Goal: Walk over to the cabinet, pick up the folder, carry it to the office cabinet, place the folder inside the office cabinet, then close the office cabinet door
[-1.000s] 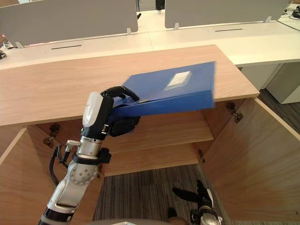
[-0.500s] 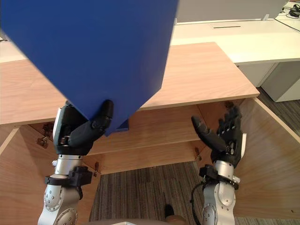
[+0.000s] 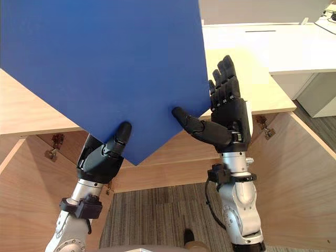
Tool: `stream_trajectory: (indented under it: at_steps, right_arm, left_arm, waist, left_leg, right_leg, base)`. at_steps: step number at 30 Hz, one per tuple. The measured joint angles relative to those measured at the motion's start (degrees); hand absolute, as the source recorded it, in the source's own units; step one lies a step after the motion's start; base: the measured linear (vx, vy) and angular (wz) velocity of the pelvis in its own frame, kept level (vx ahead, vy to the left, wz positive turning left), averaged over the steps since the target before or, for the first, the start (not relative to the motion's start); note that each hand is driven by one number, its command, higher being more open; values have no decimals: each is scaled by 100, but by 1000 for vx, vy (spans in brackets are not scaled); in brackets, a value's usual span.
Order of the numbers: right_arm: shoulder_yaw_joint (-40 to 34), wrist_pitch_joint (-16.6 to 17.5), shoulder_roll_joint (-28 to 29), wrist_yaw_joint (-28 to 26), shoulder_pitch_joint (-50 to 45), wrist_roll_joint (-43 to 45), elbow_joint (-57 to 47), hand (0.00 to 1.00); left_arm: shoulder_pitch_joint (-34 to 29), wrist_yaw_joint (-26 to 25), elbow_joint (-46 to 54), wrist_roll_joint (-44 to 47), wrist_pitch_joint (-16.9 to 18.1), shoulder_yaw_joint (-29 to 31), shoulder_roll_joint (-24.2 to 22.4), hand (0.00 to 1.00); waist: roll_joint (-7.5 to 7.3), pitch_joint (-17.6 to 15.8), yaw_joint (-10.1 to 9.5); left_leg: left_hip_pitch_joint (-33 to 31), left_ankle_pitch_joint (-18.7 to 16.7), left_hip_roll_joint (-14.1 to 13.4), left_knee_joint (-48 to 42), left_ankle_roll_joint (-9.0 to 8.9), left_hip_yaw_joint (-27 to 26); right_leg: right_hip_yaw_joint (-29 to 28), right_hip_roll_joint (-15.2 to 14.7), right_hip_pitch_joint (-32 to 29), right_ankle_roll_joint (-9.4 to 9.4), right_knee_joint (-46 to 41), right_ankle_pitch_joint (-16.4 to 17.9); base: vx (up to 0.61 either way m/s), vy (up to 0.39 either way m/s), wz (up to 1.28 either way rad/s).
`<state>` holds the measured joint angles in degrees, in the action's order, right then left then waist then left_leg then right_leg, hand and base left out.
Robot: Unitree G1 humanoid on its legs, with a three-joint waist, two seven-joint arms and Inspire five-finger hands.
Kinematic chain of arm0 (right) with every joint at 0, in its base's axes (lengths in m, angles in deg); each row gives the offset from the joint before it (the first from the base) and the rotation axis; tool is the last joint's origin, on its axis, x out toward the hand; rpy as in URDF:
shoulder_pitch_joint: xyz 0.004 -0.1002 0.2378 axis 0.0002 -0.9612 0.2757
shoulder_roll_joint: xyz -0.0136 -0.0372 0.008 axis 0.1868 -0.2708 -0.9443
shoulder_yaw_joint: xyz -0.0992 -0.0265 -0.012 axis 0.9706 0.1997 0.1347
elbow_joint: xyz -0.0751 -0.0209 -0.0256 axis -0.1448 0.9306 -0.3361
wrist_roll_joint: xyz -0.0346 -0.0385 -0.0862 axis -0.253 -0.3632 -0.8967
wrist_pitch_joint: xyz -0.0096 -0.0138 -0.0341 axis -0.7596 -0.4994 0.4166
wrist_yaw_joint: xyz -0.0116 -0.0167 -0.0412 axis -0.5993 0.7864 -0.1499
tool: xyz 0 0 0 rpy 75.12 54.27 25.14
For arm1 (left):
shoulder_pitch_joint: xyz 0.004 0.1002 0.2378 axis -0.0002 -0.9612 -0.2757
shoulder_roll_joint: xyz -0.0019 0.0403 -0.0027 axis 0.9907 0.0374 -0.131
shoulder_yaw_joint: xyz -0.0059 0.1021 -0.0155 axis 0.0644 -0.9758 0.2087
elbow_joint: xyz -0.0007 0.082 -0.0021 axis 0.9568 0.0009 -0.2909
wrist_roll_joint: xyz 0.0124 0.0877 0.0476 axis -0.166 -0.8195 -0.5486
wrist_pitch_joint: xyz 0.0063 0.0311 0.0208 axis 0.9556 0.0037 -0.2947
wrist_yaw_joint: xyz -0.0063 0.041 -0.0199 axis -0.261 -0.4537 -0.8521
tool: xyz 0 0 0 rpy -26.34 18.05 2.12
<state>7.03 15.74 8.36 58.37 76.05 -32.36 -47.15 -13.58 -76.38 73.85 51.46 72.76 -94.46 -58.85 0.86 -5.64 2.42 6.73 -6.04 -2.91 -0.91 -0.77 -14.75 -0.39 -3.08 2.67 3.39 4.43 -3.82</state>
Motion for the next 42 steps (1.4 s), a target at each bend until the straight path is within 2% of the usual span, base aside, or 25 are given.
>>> stream_trajectory:
  at_steps: [5, 9, 15, 18, 19, 21, 23, 26, 28, 30, 32, 35, 39, 42]
  right_arm:
    - [294, -92, -866, -186, 101, 247, 484, 0]
    - [551, -261, -1690, -606, 179, 592, 796, 0]
    - [580, -348, -1898, -879, 293, 917, 987, 0]
    - [702, -305, -1937, -1244, 304, 911, 886, 0]
    - [827, -313, -1884, -1251, 301, 862, 839, 0]
    - [824, -337, -1740, -1254, 244, 790, 857, 0]
    - [730, -354, -1301, -1224, 195, 567, 857, 0]
    - [545, -407, -764, -1174, 91, 327, 857, 0]
    - [507, -430, -324, -1088, 8, 156, 856, 0]
    - [408, -434, 53, -982, -59, 103, 853, 0]
    - [307, -434, 263, -898, -132, 47, 847, 0]
    - [189, -435, 415, -774, -206, -230, 848, 0]
    - [165, -535, 385, -696, -210, -706, 850, 0]
    - [231, -635, 223, -673, -210, -1269, 977, 0]
  left_arm:
    - [-4, 12, -251, 240, 27, 26, 548, 0]
    - [-20, 14, -451, 465, 38, 105, 1014, 0]
    - [-57, 25, -513, 514, 12, 140, 1284, 0]
    - [-72, 23, -602, 497, -46, 253, 1236, 0]
    - [-72, 23, -651, 393, -43, 314, 1147, 100]
    - [-72, 21, -658, 22, -42, 424, 916, 100]
    - [-69, -34, -657, -751, -28, 705, 330, 100]
    - [-23, -101, -638, -1518, 36, 918, -280, 100]
    - [-20, -420, -619, -2376, 143, 1131, -829, 100]
    - [-25, -692, -620, -2844, 178, 1385, -1342, 100]
    - [-38, -980, -647, -3307, 248, 1572, -1625, 100]
    - [-131, -1227, -902, -3670, 403, 1803, -1785, 100]
    - [-154, -1289, -1682, -3700, 422, 1905, -1820, 100]
    - [-16, -1227, -2911, -3790, 452, 1924, -1831, 100]
  waist:
    - [0, 0, -12]
    - [0, 0, -13]
    - [0, 1, -29]
    - [1, 3, -25]
    - [2, 6, -27]
    - [1, 8, -62]
    - [1, 12, -109]
    - [2, 19, -173]
    - [1, 19, -200]
    - [1, 19, -243]
    - [-1, 21, -292]
    - [-2, 22, -308]
    - [-11, 28, -311]
    - [-19, 34, -313]
  left_leg:
    - [-22, 1, -1, -15, 0, 49]
    - [-72, 3, -1, -49, 0, 127]
    - [-111, 7, -2, -86, 3, 230]
    - [-111, 9, -3, -94, 5, 253]
    - [-111, 11, -3, -98, 6, 262]
    - [-121, 22, 12, -96, 12, 291]
    - [-129, 41, 25, -88, 18, 320]
    - [-156, 60, 35, -87, 22, 366]
    - [-172, 105, 76, -41, 31, 429]
    - [-170, 139, 80, -2, 30, 454]
    - [-171, 157, 82, 17, 29, 477]
    - [-175, 206, 81, 98, 29, 541]
    - [-162, 247, 96, 170, 37, 568]
    - [-174, 277, 112, 218, 39, 565]
  right_leg:
    - [53, 1, 14, 0, 1, 0]
    - [129, -8, 21, -1, 1, 0]
    - [223, -24, 39, -1, 1, 0]
    - [245, -34, 54, -1, 1, 0]
    - [253, -38, 62, -1, 1, 0]
    - [284, -54, 64, -1, 0, 0]
    - [317, -68, 66, -2, 1, 0]
    - [363, -81, 66, -2, 1, 1]
    - [420, -89, 65, -3, 1, 1]
    - [444, -95, 64, -3, 1, 2]
    - [467, -100, 64, -3, 0, 2]
    - [524, -116, 65, -1, 0, 3]
    - [552, -125, 59, 2, 0, 5]
    - [549, -134, 7, 4, 0, 6]
  base:
    - [-38, -27, 5]
    - [-42, -27, 9]
    - [-36, -25, 9]
    - [-48, -22, 5]
    - [-45, -19, 6]
    - [-46, -16, 8]
    - [-45, -14, 7]
    - [-46, -19, 10]
    - [-54, -20, 15]
    - [-41, -15, 7]
    - [-42, -22, 6]
    - [-46, -23, 10]
    - [-39, -15, 5]
    - [-10, -5, 0]
